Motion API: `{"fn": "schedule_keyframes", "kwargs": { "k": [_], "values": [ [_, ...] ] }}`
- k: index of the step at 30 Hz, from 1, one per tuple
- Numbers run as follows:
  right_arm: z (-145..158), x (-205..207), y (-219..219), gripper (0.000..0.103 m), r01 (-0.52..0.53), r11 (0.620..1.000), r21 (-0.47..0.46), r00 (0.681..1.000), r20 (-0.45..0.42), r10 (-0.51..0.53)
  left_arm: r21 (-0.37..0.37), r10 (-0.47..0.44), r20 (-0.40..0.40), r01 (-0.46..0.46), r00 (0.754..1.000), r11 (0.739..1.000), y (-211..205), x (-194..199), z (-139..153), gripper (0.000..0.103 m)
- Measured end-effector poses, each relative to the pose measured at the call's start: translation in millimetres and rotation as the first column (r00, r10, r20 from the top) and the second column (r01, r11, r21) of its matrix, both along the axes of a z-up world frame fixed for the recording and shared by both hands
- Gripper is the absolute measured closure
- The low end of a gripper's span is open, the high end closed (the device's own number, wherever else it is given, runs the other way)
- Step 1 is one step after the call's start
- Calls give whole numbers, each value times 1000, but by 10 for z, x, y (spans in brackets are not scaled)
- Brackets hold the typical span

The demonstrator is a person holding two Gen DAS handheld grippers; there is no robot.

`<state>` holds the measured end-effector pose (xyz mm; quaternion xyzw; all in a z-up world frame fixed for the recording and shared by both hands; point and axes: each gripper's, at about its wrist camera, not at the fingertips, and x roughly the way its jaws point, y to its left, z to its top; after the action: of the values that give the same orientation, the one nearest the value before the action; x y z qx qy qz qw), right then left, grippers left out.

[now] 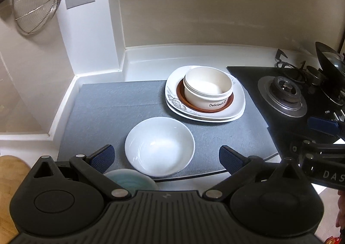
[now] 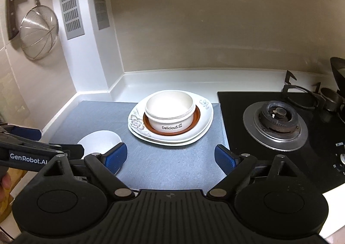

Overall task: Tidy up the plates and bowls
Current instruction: 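Move both tools toward the teal-glazed bowl beside the mat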

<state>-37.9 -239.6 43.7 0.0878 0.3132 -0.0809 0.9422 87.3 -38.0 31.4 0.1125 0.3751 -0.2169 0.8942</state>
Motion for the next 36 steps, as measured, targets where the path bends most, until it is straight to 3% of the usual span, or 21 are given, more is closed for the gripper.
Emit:
{"fn": "schedule_keyframes", "kwargs": {
  "k": [15, 20, 24, 28, 36],
  "values": [
    [49, -4, 196, 13, -98, 995, -20, 995, 2, 98, -25, 65, 13, -64, 998, 998, 334, -64, 100, 0],
    [43, 10, 240, 13, -130, 991, -20, 992, -7, 130, 14, 99, 5, -99, 995, 995, 637, -58, 51, 0],
    [-8, 59, 268, 13, -148, 989, -12, 988, -45, 147, 57, 197, -24, -196, 980, 979, 901, 93, -41, 0],
    [-38, 106, 297, 13, -163, 987, -9, 985, -65, 162, 20, 300, -40, -300, 953, 954, 1146, 256, -5, 0],
    [-88, 349, 324, 13, -190, 981, 31, 978, -88, 192, 1, 297, -59, -298, 953, 955, 1231, 498, 61, 0]
  ]
}}
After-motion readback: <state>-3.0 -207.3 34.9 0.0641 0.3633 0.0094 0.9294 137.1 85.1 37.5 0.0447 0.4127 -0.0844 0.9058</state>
